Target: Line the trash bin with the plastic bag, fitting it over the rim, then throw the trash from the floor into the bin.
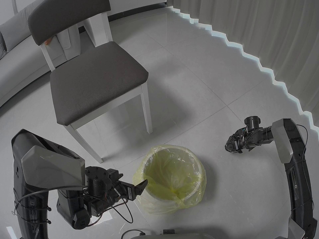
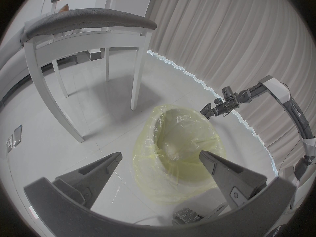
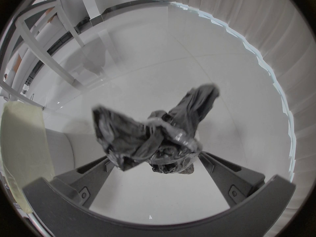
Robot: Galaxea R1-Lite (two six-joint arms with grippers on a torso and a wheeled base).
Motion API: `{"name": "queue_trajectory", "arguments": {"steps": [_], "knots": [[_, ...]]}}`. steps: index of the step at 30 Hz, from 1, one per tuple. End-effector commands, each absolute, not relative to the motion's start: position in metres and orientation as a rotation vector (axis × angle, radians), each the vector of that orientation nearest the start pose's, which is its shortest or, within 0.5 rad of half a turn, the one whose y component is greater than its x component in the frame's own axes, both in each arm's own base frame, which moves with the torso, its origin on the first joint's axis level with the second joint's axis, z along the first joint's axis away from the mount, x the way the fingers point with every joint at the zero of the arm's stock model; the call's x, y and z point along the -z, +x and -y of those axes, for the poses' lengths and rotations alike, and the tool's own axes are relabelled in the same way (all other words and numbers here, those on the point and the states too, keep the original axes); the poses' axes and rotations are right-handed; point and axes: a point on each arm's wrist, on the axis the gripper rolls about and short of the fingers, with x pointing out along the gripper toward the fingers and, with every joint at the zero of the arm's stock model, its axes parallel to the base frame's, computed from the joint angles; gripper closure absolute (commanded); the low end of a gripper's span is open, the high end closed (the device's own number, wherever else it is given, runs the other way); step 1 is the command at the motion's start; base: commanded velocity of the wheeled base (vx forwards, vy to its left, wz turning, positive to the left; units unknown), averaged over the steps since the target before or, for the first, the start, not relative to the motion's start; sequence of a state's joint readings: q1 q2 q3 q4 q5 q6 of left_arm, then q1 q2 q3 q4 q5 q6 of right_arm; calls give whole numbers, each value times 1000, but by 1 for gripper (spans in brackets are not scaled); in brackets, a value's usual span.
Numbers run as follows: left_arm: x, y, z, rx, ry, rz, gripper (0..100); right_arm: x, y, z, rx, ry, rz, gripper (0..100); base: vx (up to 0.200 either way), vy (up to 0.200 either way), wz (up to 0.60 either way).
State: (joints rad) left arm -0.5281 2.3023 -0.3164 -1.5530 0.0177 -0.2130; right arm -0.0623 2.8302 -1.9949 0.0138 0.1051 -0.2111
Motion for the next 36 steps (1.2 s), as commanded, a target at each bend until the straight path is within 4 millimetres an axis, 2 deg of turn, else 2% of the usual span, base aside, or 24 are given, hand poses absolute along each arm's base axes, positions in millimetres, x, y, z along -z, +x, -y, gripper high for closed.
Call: {"name": "queue_trajectory", "arguments": {"steps": [1, 6, 13, 16, 19, 22, 23, 24, 28, 32, 36], "knots": [[8, 253, 147, 455, -94, -453, 0, 89, 523, 30, -138, -124, -877, 100, 0, 0, 0], [7, 254, 147, 457, -94, -450, 0, 94, 522, 30, -139, -116, -885, 100, 0, 0, 0], [7, 253, 146, 452, -93, -450, 0, 84, 523, 32, -140, -124, -871, 100, 0, 0, 0], [7, 254, 145, 450, -95, -451, 0, 70, 526, 32, -138, -129, -842, 100, 0, 0, 0], [8, 253, 145, 450, -94, -455, 0, 29, 530, 32, -131, -141, -753, 100, 0, 0, 0], [9, 254, 146, 450, -94, -455, 0, 6, 517, 28, -136, -144, -745, 100, 0, 0, 0], [9, 254, 146, 450, -94, -455, 0, 6, 517, 28, -136, -144, -745, 100, 0, 0, 0], [9, 255, 145, 444, -95, -453, 0, -12, 503, 22, -146, -149, -732, 100, 0, 0, 0], [4, 257, 140, 431, -102, -441, 0, -59, 465, -2, -199, -170, -658, 100, 0, 0, 0], [-4, 250, 139, 438, -101, -431, 0, -104, 416, -43, -313, -196, -572, 100, 0, 0, 0], [-11, 243, 140, 433, -95, -419, 0, -140, 370, -86, -432, -228, -497, 100, 0, 0, 0]]}}
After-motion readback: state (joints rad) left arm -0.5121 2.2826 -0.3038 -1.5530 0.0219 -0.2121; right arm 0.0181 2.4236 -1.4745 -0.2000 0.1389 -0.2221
